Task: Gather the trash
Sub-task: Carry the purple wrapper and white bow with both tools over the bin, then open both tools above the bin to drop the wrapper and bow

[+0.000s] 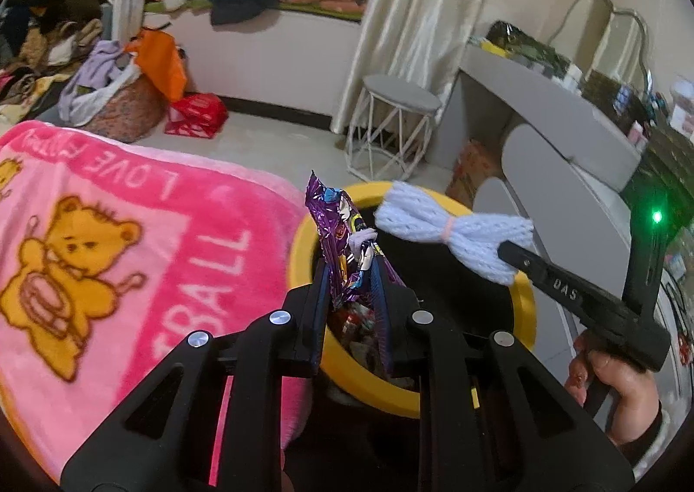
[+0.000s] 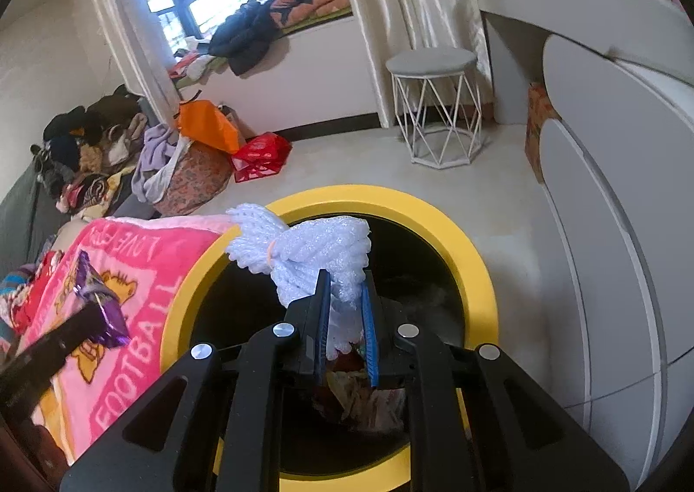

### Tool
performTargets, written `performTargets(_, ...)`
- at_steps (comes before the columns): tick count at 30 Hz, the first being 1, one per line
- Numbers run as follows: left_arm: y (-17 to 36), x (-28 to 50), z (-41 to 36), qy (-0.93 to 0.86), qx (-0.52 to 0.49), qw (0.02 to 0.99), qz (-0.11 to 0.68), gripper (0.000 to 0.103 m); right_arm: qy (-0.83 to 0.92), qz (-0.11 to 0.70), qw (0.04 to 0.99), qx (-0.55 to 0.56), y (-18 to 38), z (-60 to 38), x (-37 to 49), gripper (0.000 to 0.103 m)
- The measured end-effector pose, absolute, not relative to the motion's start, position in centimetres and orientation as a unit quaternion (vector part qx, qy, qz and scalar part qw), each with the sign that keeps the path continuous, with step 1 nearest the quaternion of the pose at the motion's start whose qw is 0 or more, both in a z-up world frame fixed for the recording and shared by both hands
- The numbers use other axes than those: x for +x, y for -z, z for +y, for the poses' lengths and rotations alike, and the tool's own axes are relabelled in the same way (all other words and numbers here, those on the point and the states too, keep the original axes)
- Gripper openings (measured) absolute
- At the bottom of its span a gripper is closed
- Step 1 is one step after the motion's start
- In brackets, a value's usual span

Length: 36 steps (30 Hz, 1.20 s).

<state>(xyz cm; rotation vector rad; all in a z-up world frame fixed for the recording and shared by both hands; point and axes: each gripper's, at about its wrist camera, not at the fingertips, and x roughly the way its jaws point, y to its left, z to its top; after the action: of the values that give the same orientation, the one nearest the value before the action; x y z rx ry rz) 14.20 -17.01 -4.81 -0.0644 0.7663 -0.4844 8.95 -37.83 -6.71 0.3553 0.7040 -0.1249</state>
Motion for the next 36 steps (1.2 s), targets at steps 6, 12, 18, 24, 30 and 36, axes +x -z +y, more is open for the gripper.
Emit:
performTargets(6,6.2,14.6,-19.1,0.252,-0.016,0.885,0.390,0.015,0.064,0.353,0.915,0.186,7.3,-38.5,9.1,0.016)
performTargets(12,7.1,15.1,-20.5,0.266,-0.007,0.876,0.402,0.016,0.066,0.355,0.912,0.193,7.4,-38.6,9.4,0.017)
performTargets(18,7.9,16.2,-21.4,0.280,-0.007,0.863,0.422,0.031,0.072,0.357,0.909,0.204,7.5,-39.1,9.3,0.032)
performTargets(24,7.9,16.3,-21.1,0.274,-0.007,0.865,0.419,0.063,0.080,0.349,0.910,0.207,7.1,-39.3,8.9,0.051)
performTargets(30,7.4,16.0,-19.5,0.260,-0.018,0.872,0.414,0.079,0.076,0.349,0.913,0.196,6.9,-39.1,8.2,0.056)
performTargets(36,6.2,15.3,-17.3,0.239,-0.033,0.886,0.397,0.092,0.068,0.343,0.920,0.179,6.2,-38.0,7.3,0.063)
